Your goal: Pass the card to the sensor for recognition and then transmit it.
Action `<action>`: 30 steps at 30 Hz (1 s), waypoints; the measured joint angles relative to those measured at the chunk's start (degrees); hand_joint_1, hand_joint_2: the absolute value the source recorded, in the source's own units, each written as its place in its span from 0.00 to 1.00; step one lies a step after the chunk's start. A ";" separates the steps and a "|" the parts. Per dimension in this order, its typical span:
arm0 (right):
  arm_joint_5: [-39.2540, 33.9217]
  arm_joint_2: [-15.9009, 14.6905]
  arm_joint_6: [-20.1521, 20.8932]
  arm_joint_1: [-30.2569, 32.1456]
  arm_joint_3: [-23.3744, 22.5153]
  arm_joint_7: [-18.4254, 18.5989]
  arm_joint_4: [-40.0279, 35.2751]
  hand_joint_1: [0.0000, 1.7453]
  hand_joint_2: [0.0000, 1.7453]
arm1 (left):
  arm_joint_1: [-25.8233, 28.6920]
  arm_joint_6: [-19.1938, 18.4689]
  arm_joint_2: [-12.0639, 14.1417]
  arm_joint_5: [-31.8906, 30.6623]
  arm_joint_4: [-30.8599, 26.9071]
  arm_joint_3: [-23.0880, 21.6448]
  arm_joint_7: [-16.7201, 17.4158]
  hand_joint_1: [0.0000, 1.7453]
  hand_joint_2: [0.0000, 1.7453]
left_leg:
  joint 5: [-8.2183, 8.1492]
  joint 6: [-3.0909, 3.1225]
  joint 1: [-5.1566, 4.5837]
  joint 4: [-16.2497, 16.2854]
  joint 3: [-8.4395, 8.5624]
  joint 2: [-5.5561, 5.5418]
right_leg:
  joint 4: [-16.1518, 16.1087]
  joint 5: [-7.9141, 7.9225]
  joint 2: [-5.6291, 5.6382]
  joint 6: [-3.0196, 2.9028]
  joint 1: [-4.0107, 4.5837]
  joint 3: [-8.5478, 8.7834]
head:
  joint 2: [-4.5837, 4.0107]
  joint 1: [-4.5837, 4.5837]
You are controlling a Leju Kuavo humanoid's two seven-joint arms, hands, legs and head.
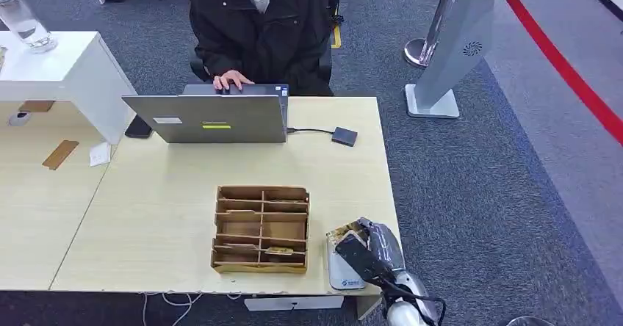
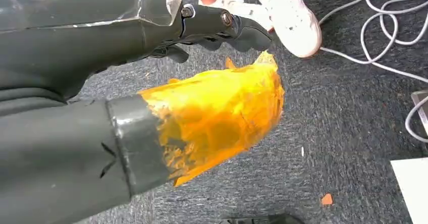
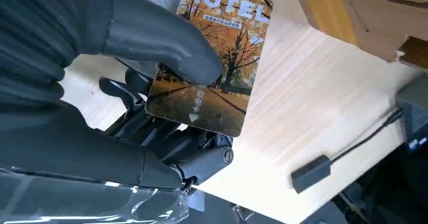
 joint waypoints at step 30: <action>4.90 0.00 -5.25 3.33 0.00 -0.85 -10.27 1.00 1.00 | 0.00 0.17 0.00 0.31 0.00 0.53 -0.26 0.00 0.00 | 0.00 0.00 0.00 0.00 -0.07 -0.01 | 0.00 0.00 -0.01 0.00 0.00 -0.06 | 0.00 0.02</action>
